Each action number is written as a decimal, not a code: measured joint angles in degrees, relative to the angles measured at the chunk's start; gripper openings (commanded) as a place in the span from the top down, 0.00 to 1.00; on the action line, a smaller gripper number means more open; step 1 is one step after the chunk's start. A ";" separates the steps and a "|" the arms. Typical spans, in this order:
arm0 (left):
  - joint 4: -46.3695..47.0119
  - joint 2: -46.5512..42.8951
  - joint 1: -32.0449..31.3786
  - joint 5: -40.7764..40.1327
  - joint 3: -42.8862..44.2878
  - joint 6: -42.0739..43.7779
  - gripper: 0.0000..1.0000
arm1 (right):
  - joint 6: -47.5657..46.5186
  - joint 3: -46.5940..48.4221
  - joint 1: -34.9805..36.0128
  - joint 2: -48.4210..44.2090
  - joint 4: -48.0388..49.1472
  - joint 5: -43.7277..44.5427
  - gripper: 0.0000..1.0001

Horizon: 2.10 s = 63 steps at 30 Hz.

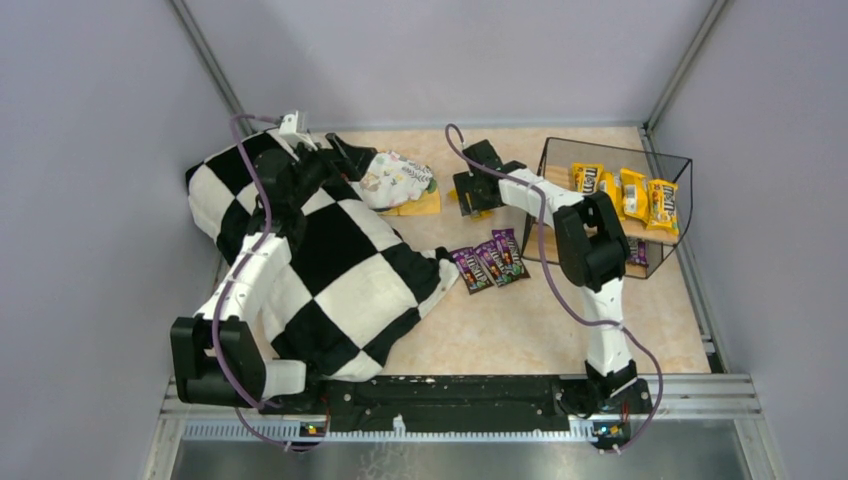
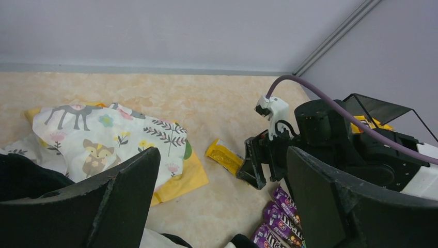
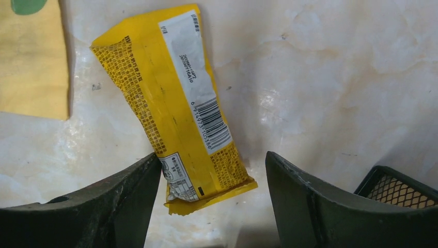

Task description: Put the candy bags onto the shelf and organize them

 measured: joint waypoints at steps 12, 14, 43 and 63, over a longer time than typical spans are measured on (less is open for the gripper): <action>-0.02 1.49 1.09 0.20 0.00 -1.29 0.01 | -2.01 -0.04 -0.85 1.88 3.65 -4.17 0.36; 0.00 1.49 1.09 0.22 0.00 -1.31 0.01 | -2.34 -0.04 -0.85 1.90 4.02 -4.66 0.45; 0.07 1.64 1.42 0.61 0.00 -1.77 0.01 | 3.04 -10.67 2.29 -28.39 4.96 -8.74 0.68; -0.98 1.73 -1.11 -0.17 0.22 -0.96 0.02 | 15.47 -24.83 -4.28 -62.27 -2.89 20.98 0.74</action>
